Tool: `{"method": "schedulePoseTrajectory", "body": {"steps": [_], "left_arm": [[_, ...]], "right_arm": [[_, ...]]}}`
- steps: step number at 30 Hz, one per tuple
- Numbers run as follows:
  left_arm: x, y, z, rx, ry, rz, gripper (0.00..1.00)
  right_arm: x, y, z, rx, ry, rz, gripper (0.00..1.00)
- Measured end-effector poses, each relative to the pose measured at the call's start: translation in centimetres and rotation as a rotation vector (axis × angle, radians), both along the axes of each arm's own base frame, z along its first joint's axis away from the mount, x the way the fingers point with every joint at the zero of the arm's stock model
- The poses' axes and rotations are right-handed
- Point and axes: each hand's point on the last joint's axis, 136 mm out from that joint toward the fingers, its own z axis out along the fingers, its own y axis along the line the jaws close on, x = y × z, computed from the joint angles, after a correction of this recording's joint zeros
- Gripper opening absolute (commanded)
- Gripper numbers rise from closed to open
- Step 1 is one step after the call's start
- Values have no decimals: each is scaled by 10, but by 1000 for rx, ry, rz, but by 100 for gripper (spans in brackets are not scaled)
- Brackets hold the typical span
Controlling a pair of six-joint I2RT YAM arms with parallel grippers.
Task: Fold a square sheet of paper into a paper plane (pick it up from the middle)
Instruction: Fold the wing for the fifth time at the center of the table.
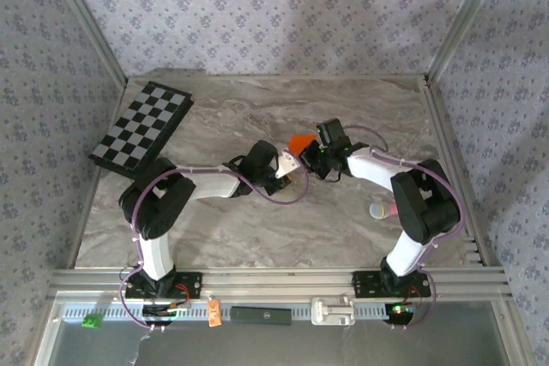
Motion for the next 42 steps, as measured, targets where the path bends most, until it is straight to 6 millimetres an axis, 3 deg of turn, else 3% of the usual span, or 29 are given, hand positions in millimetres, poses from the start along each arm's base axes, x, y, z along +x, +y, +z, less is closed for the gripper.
{"method": "schedulePoseTrajectory", "body": {"steps": [5,12,17,25,33,38,42], "left_arm": [[0,1,-6,8,9,1,23],[0,1,-7,12,8,-3,18],[0,2,-8,17,11,-9,17],[0,-2,-9,22,13,-32,17],[-3,0,-14,52,23,-54,18],[-3,-1,-14,55,22,-63,19],[-5,-1,-14,54,43,-58,28]], "right_arm": [[-3,2,0,14,18,1,9],[-9,-7,-8,-9,68,-11,34],[-11,-16,-16,-47,107,-9,38],[-4,-20,-18,-68,123,10,37],[-11,-18,-28,-68,160,35,35],[-13,-17,-34,-70,180,54,22],[-14,-16,-34,-69,179,61,11]]}}
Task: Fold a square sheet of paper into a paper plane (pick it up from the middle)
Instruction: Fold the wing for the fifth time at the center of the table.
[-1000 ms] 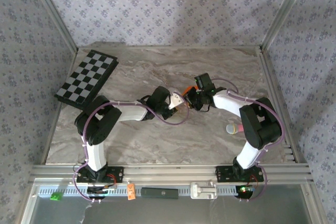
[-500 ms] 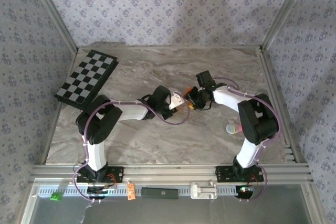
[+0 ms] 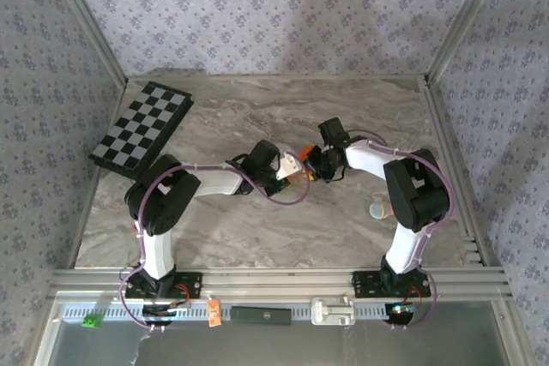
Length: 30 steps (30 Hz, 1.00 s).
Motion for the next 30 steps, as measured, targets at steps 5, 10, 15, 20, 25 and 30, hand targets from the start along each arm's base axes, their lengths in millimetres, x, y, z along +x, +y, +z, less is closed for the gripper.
{"method": "schedulePoseTrajectory", "body": {"steps": [5,10,15,20,25,30], "left_arm": [[4,-7,12,-33,58,51,36],[1,-8,13,-60,115,93,36],[1,-9,13,-66,126,101,36],[1,-9,13,-61,120,92,34],[1,-9,11,-56,111,76,33],[0,-9,8,-55,99,64,33]], "right_arm": [[1,0,0,-1,-3,1,6],[1,-1,0,0,-3,0,5],[1,-1,0,-1,-1,1,5],[1,1,-1,3,4,4,5],[0,0,-1,1,12,4,5],[-2,0,-4,-2,27,5,5]]}}
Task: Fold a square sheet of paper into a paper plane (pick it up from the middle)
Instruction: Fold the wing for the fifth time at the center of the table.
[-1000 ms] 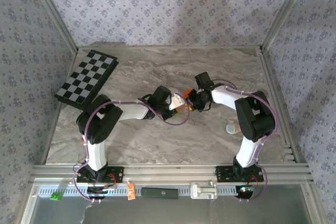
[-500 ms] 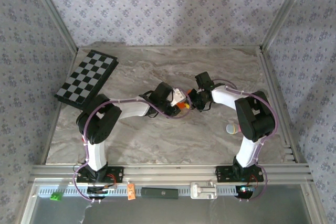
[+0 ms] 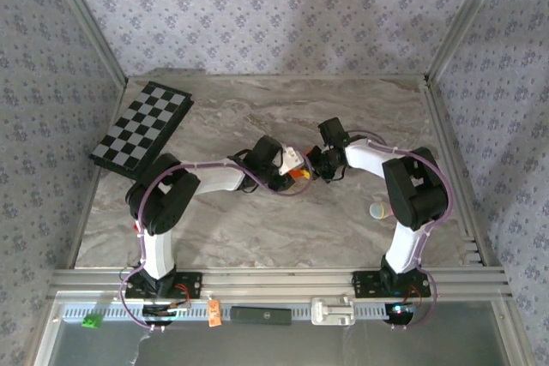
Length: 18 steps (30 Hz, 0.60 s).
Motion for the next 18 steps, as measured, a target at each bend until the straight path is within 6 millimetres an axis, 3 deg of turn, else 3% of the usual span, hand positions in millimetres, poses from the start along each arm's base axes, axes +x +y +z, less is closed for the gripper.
{"method": "schedulePoseTrajectory", "body": {"steps": [9,18], "left_arm": [[-10,8,-14,27,10,-24,30],[-9,7,-13,16,5,-30,28]], "right_arm": [[1,-2,0,-2,6,-6,5],[3,-1,2,3,-1,1,5]]}}
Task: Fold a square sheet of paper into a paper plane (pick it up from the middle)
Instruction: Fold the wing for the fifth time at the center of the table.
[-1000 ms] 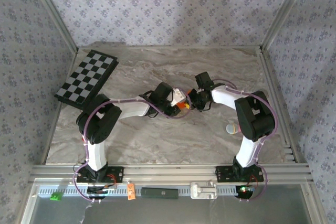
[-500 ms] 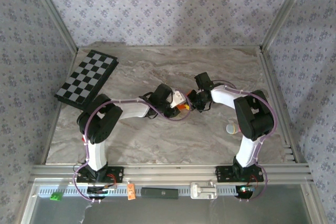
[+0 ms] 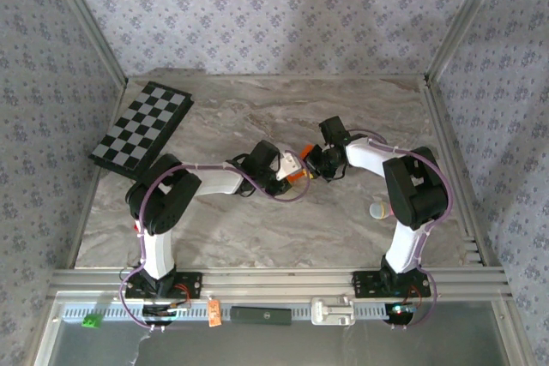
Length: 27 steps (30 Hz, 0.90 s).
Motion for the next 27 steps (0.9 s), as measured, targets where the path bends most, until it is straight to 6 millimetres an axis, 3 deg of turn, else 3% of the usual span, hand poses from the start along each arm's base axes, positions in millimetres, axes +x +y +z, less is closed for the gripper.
{"method": "schedulePoseTrajectory", "body": {"steps": [6,13,21,27], "left_arm": [[1,0,0,-4,3,0,26],[1,0,1,-7,4,-5,15],[2,5,1,-21,50,8,7],[6,7,8,-58,128,49,6]], "right_arm": [[0,1,1,4,1,2,5],[1,0,2,6,-2,6,10],[7,-4,8,4,-26,29,47],[16,-21,10,-18,-57,34,62]]}}
